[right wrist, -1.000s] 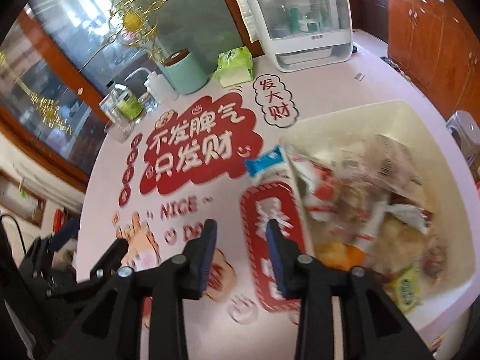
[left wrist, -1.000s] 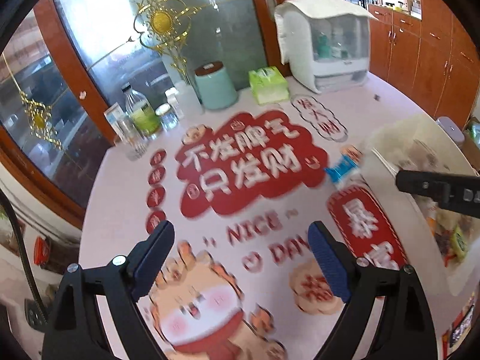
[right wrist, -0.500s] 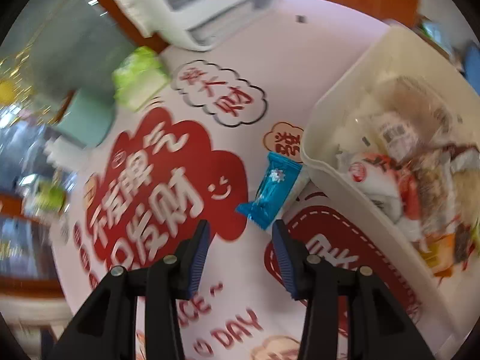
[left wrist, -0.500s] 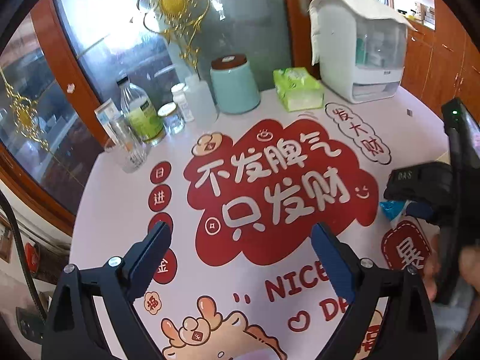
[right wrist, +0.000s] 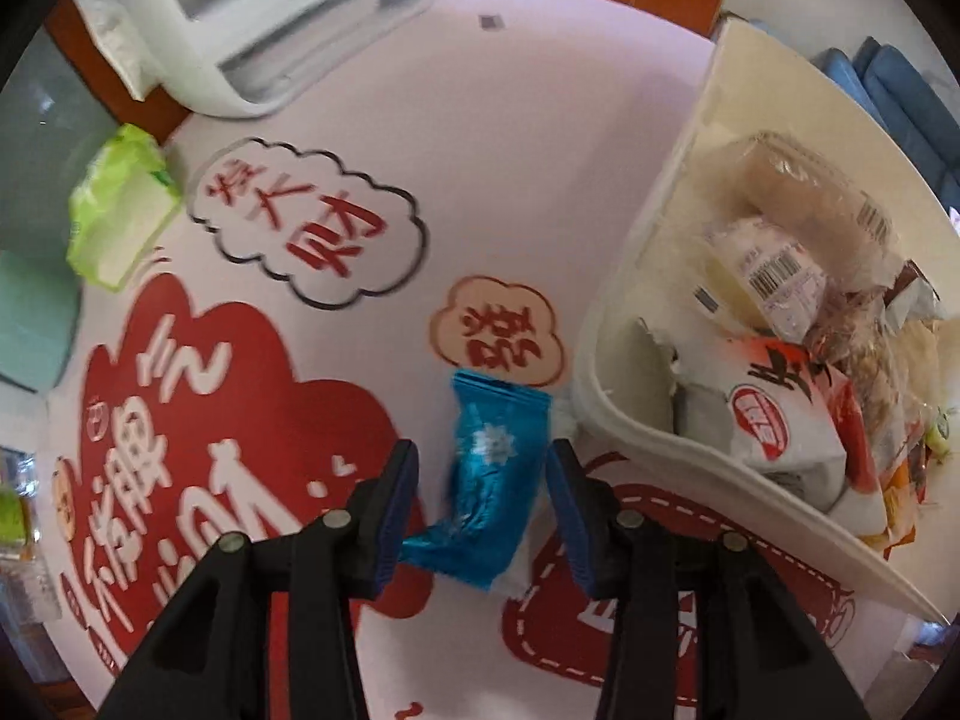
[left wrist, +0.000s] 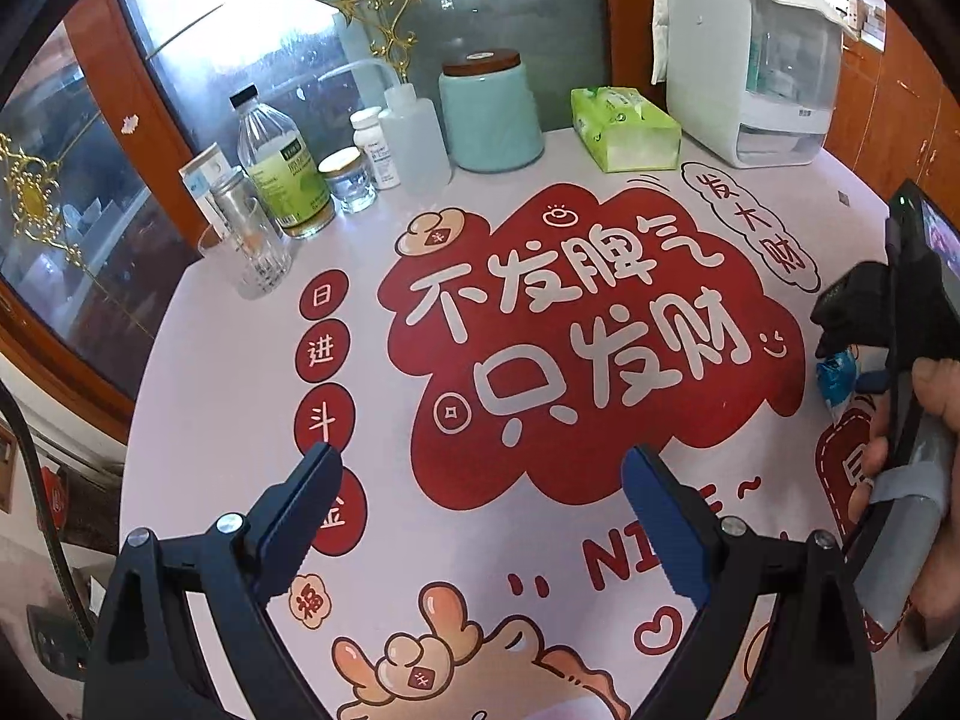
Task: Organize snacks
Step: 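Grasp the blue packet with the right tool, then carry the blue packet over the bin and open the right tool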
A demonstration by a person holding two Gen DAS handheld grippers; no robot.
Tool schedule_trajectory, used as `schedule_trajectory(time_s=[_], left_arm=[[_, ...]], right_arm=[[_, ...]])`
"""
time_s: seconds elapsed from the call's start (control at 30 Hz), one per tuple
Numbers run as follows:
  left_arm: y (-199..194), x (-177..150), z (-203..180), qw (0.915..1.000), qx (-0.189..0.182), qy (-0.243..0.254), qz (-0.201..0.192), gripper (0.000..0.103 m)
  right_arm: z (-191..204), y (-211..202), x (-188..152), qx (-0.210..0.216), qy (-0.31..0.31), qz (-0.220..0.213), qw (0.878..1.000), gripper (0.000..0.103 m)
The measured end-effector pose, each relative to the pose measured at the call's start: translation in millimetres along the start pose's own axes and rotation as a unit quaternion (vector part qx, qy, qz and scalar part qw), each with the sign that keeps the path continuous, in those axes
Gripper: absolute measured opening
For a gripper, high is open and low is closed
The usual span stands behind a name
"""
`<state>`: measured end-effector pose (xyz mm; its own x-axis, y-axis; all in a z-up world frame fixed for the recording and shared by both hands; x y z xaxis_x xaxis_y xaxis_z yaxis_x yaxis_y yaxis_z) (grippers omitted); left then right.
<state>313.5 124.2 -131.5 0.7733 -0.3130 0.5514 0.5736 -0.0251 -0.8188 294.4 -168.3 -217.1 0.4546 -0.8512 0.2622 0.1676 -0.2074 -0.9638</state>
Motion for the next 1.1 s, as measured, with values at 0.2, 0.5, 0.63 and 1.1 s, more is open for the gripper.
schedule_trajectory(time_s=[0.2, 0.5, 0.63, 1.1], left_arm=[[4.1, -0.5, -6.4, 1.0000, -0.004, 0.007, 0.003, 0.094], [-5.7, -7.2, -12.8, 0.9999, -0.005, 0.009, 0.004, 0.094], [-19.6, -12.3, -17.3, 0.9999, -0.014, 0.004, 0.003, 0.094], [-108.3, -34.7, -88.1, 0.9982, -0.058, -0.006, -0.016, 0.094]], right_arm=[[-3.4, 7.1, -5.2, -0.015, -0.011, 0.003, 1.000, 0.046], [9.2, -4.1, -29.4, 0.021, -0.105, -0.020, 0.994, 0.030], [2.0, -25.4, -49.5, 0.066, -0.147, -0.022, 0.987, 0.029], [-95.4, -175.5, -84.0, 0.181, -0.302, -0.133, 0.926, 0.029]])
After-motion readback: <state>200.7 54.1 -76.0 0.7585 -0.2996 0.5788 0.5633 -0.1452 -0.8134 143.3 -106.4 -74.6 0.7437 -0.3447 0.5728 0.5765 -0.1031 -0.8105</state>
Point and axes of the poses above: each gripper's, at about its wrist camera, not at the fingertips, and y roughly the way its jaws point, z to its left, x to its top, the point moved 4 cm from there along y, roughly the way its jaws point
